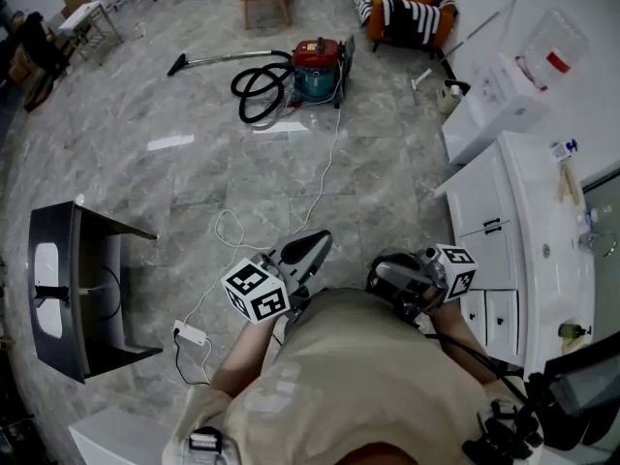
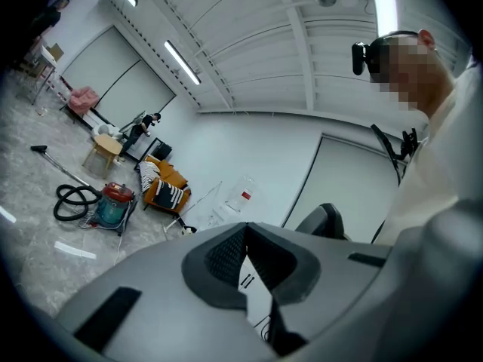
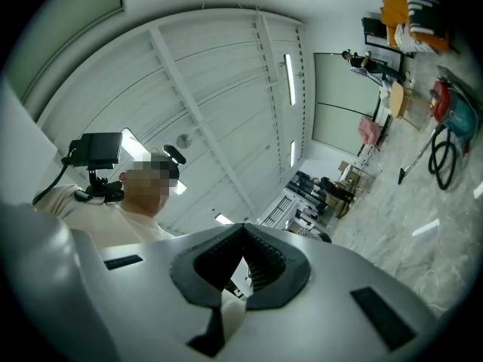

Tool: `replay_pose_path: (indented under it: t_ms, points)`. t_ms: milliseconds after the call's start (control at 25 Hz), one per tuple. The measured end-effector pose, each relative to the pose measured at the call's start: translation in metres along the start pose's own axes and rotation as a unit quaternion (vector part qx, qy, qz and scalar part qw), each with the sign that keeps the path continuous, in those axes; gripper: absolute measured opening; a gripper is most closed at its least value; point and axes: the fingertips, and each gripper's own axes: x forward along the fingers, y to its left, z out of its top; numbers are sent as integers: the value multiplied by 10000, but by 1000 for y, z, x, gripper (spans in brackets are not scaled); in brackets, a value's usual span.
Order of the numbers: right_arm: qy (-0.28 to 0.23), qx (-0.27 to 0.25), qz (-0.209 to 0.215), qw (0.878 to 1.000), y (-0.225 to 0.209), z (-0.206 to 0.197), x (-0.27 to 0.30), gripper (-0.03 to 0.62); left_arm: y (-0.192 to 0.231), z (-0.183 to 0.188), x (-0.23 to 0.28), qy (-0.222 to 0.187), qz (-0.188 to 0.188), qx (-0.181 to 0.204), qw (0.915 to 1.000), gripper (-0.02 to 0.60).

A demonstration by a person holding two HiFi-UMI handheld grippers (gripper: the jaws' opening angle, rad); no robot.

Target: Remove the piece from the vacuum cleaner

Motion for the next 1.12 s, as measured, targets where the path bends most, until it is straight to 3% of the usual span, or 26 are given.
replay_pose_path:
  t_ms: [280,600,760,920,1120]
  points:
    - [156,503,19,9986,-27,6,5,1,18,-1,-10,-33,461,-55,9989,5]
    - [-125,746,113,9971,-47,38,-19,0,25,-2,26,294,682,-24,9972,5]
    - [-565,620,-68,9965,-53,74,-53,2,30,-3,70,665,710,151,9951,5]
    - [-1056,448,-180,9932,-64,126,-107,1,30,0,145,1002,588,467,9921,3]
    - [-1240,338,-219,9915,-72,162,-152,2,19,6,213,1152,368,735,9899,5]
